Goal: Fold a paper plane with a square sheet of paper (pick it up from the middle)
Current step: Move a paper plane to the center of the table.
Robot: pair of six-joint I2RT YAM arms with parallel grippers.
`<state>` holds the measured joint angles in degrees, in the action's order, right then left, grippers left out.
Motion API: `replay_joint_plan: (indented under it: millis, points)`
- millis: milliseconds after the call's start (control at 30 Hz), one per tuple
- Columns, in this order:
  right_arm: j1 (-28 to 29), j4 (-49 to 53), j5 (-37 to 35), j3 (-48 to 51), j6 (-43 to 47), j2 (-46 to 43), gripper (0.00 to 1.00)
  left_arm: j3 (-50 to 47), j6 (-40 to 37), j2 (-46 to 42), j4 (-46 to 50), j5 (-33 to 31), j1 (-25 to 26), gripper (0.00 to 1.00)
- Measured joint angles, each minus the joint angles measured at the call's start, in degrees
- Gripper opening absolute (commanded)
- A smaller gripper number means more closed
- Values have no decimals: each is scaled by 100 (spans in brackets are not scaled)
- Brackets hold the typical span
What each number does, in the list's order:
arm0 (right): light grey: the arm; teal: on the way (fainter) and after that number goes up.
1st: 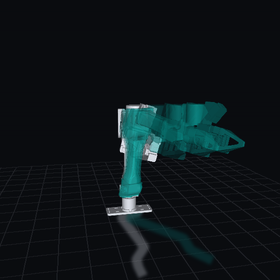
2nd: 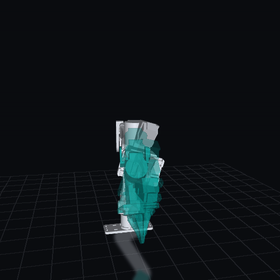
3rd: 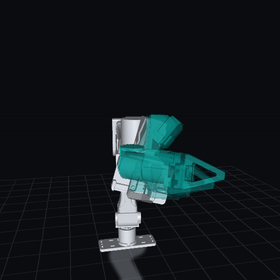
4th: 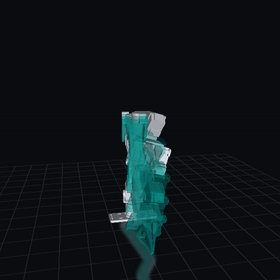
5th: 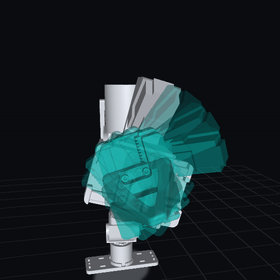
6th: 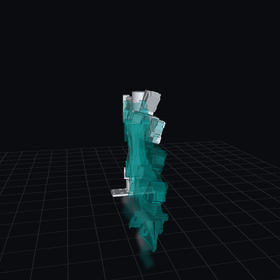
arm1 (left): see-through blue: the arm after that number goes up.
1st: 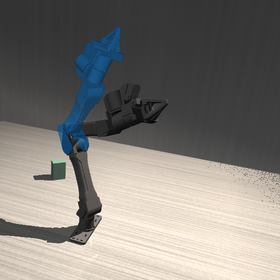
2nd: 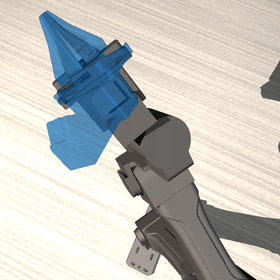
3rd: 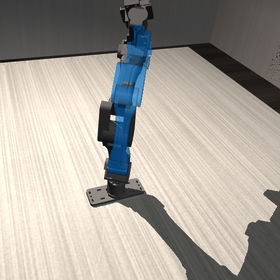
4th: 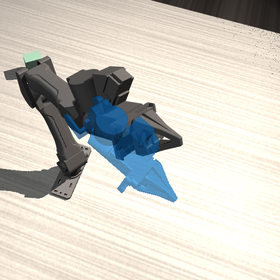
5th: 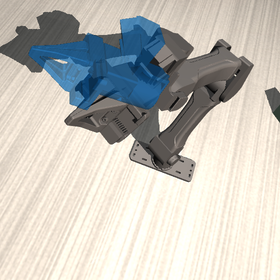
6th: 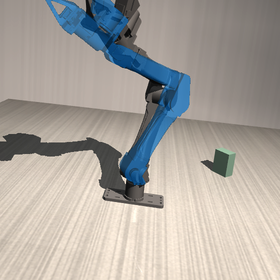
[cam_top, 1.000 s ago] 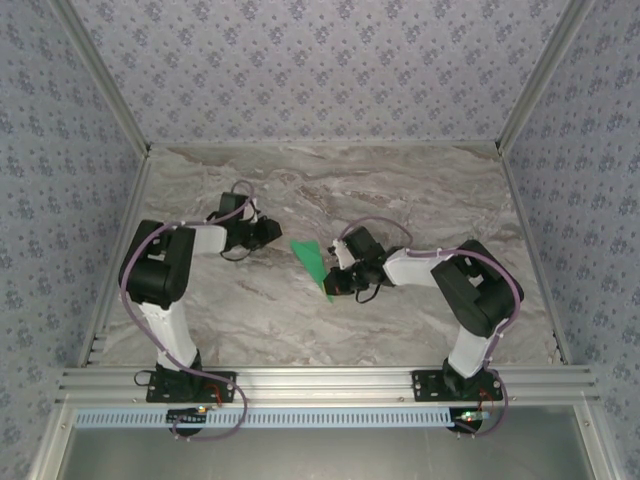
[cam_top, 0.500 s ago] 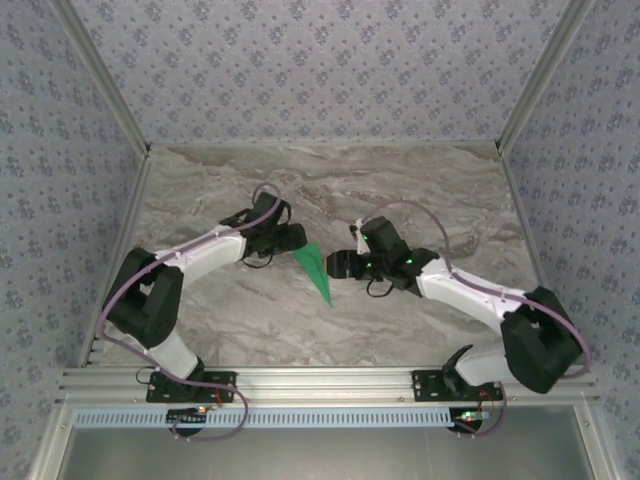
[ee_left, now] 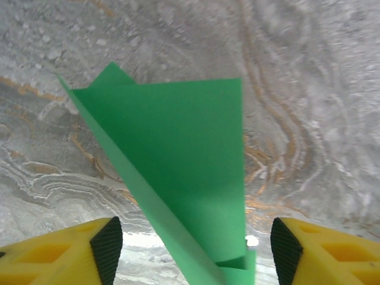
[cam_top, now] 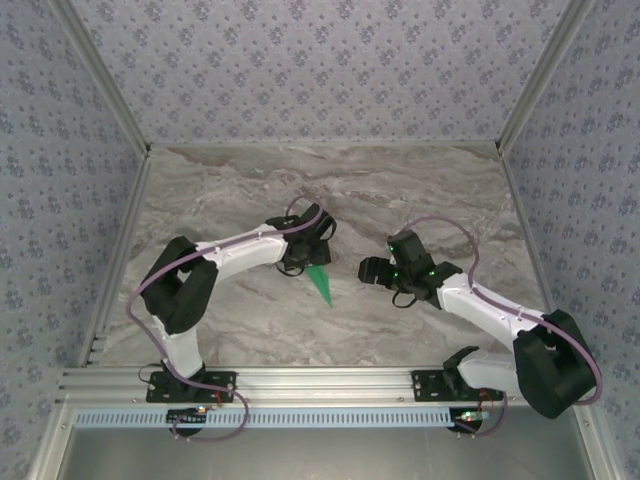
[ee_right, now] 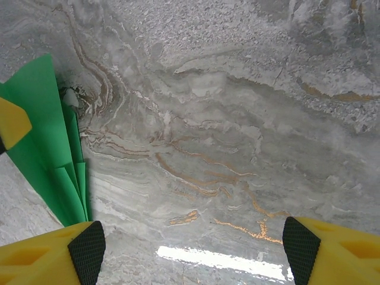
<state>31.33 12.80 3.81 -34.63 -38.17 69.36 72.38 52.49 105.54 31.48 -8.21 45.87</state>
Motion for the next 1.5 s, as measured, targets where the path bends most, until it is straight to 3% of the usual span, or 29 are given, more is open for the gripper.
replay_joint_plan:
  millis: [233,533,767,967,1167,1500]
  points:
    - [-35,2,-2,0,0,0,83,94,308,140,343,-44,68,45]
    - [-61,15,0,-2,-2,0,83,94,420,39,450,-249,76,1]
    - [-72,70,2,-13,-52,-39,83,-13,42,-629,111,85,74,0]
    - [-72,33,39,-13,-170,-212,83,-957,-131,-1690,-1226,977,-118,0]
    - [-13,-378,271,15,-295,-219,81,-2133,-39,-1692,-2500,1545,-365,0]
    - [1056,-612,208,-369,-267,715,68,-3403,334,-1624,-3576,1486,-461,0]
